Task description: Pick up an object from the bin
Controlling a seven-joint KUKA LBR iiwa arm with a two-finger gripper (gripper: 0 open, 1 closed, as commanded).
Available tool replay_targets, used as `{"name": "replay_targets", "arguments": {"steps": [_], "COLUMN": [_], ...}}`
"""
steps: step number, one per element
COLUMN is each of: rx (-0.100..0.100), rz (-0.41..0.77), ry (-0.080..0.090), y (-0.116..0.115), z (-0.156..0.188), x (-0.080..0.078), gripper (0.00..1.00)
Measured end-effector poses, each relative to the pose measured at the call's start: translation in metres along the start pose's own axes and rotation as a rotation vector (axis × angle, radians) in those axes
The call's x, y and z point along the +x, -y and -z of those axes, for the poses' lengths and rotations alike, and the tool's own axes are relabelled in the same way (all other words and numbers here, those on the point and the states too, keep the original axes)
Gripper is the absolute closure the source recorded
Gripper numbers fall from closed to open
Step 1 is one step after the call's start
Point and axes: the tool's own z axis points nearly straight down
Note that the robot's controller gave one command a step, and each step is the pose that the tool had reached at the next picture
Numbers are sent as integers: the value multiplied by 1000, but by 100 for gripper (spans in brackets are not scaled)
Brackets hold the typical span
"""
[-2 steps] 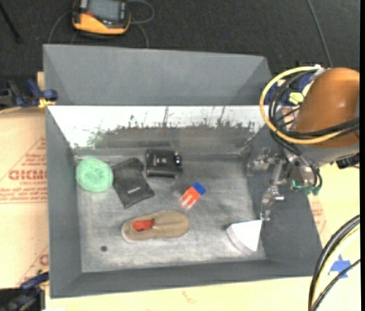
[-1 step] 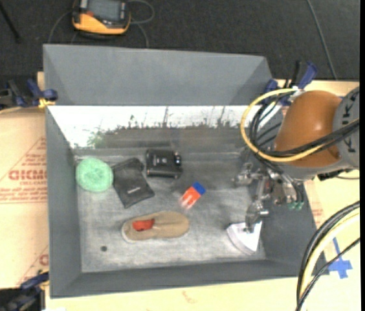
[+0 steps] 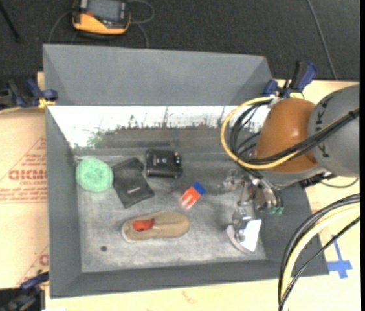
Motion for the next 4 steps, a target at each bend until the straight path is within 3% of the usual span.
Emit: {"name": "replay_targets", "arguments": {"steps": [1,3,4], "rx": [1,-2,7], "rz": [-3,-96,107], "ry": [28,26,32], "y": [-3,-84,-57], "z": [-8,10,-12], "x": [-2,-30,-44], "gripper": [0,0,100]}}
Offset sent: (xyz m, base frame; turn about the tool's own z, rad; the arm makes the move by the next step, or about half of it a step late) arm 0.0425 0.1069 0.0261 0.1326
